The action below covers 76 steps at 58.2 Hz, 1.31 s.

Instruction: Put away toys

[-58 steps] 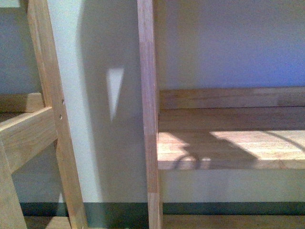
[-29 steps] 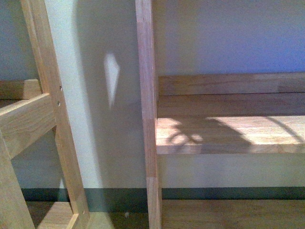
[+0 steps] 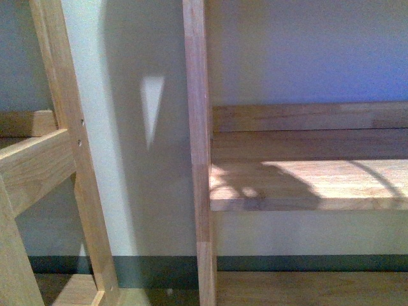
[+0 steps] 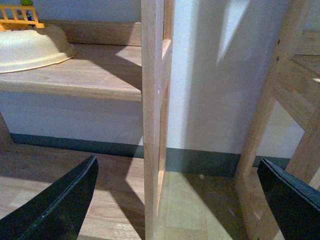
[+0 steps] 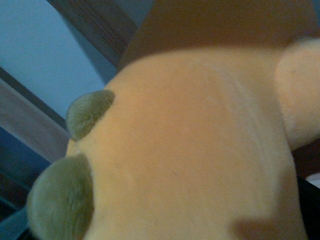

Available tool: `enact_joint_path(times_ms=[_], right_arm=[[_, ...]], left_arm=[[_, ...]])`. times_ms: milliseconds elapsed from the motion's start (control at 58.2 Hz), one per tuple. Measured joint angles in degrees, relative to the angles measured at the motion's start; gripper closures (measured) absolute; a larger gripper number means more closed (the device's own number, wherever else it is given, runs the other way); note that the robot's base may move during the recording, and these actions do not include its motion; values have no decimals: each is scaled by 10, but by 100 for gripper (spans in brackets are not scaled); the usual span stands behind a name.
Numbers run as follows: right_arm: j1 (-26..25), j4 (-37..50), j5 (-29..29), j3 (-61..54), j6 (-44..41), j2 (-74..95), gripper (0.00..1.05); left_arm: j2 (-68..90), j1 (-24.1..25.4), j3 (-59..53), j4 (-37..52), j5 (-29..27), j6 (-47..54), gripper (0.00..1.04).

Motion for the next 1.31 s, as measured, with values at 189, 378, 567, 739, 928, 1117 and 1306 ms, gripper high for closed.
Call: enact_joint_path(times_ms=[189, 378, 567, 739, 928, 1117, 1306], right_arm=[[1, 34, 57, -18, -35, -36, 0], [1, 57, 61, -50, -44, -89, 0], [4, 85, 61, -106, -59, -141, 0], [13, 133, 63, -201, -104, -202, 0], [31, 207, 55, -367, -198, -330, 0], [45, 265, 50, -572, -289, -498, 0], [48, 267, 41, -735, -311, -636, 0]], left_arm=[[0, 0, 0, 0, 0, 0, 6], [0, 0, 0, 0, 0, 0, 6], [0, 0, 0, 0, 0, 0, 6], [0, 0, 0, 0, 0, 0, 6], [0, 0, 0, 0, 0, 0, 6], [0, 0, 0, 0, 0, 0, 6], [0, 0, 0, 0, 0, 0, 6]])
